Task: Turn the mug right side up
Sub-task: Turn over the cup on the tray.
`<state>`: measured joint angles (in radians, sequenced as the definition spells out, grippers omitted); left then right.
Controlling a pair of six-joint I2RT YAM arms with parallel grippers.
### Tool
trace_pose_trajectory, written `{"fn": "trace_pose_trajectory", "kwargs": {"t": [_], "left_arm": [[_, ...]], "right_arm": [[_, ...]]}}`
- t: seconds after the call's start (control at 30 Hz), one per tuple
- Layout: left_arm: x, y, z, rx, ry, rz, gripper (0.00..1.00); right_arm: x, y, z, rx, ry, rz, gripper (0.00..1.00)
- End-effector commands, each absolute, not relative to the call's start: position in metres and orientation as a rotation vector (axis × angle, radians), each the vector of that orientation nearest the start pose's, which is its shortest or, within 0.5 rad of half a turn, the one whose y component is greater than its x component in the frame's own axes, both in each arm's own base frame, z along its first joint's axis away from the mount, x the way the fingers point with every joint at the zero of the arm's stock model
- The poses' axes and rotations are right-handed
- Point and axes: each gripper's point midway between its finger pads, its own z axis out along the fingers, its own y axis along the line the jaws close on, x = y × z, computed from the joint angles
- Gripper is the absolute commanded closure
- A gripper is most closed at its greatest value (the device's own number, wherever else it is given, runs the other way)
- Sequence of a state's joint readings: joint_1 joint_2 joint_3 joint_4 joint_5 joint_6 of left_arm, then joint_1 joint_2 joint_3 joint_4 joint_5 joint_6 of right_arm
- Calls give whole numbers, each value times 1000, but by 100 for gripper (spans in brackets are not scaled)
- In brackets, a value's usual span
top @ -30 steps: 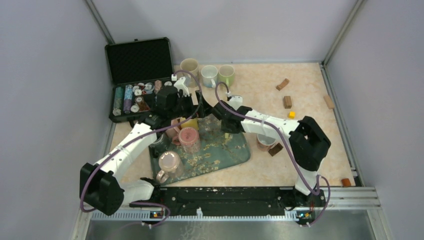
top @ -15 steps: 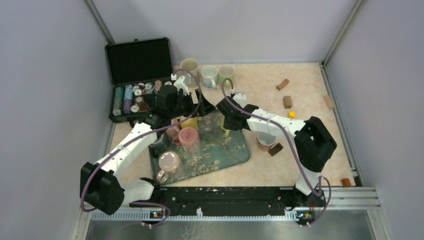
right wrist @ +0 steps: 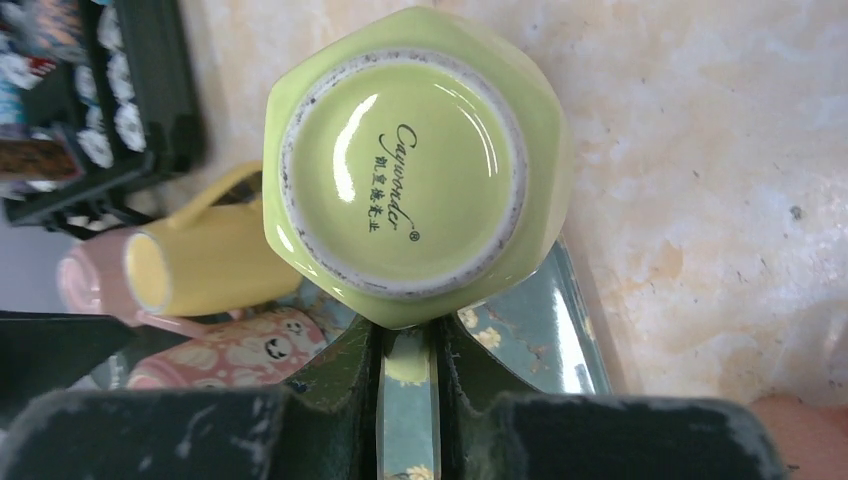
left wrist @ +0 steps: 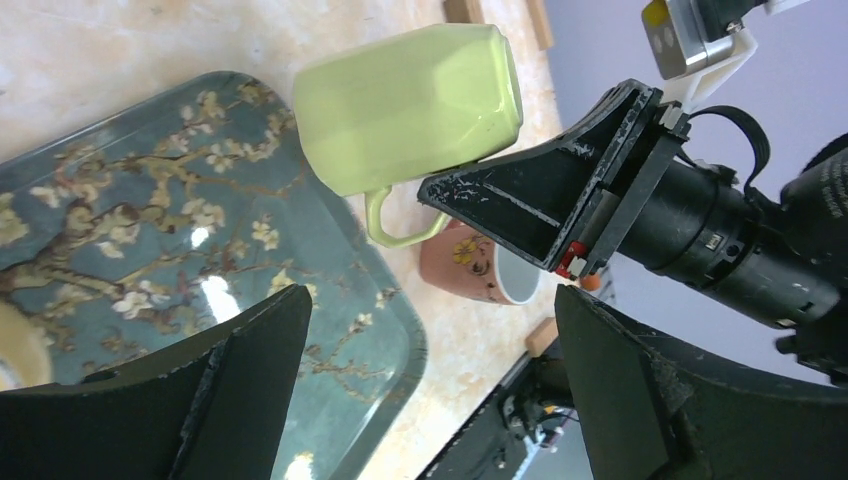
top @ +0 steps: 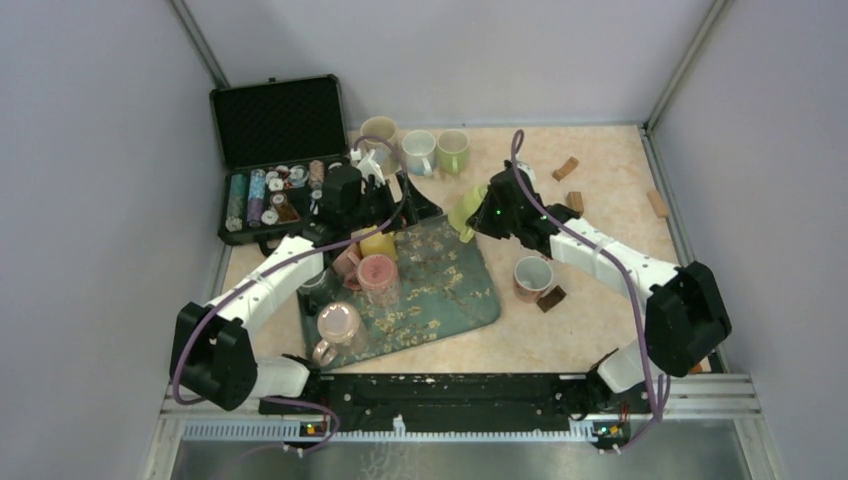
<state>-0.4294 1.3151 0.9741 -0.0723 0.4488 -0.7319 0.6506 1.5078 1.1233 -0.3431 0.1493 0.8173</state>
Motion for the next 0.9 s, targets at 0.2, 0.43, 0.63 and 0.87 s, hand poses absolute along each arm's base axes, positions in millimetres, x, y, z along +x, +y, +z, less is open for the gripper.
{"fn": "trace_pose_trajectory", "kwargs": {"t": [0.2,0.43,0.63,0.87], "left_arm": [[327,-280,282,-9,1954,-1460,1],[335,-285,293,-64,1889,-1580,2],[333,-294,305,-72,1828,-1734,7],[332,-297,316,-95,1763,-1846,20]], "right_arm": [[359,270,308,310,1784,1143,100],[354,270,351,301,1632,1300,100],[345,277,375,266,1551,1423,100],[336,280,384,253,1494,1512,100]]}}
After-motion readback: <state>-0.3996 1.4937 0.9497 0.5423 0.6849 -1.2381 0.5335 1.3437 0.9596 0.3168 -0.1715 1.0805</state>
